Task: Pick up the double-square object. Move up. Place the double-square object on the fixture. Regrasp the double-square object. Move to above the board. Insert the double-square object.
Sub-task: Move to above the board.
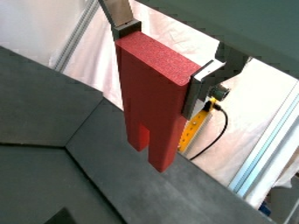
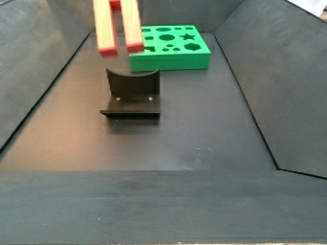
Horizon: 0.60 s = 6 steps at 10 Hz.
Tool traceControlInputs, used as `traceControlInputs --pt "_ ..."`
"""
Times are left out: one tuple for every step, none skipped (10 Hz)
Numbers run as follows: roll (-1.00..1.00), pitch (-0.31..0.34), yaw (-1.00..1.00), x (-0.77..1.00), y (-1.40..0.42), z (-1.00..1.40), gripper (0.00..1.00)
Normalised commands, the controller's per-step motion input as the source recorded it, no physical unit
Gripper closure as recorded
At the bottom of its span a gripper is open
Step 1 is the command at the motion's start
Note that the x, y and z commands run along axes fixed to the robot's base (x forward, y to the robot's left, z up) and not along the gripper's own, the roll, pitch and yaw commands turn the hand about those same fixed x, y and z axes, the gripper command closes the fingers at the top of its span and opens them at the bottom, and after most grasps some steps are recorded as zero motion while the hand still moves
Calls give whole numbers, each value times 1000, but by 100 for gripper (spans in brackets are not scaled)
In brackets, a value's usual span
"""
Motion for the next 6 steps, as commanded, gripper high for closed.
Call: traceControlInputs --pt "-34 2 103 27 5 382 100" --pt "-33 8 80 22 -5 213 100" --pt "-1000 -112 -49 -527 -1000 222 100" --pt "-1000 -119 -57 -530 -1000 212 100" --pt "-1000 -133 -64 -560 -1000 227 100" --pt "-1000 -140 -73 -573 -1000 211 100"
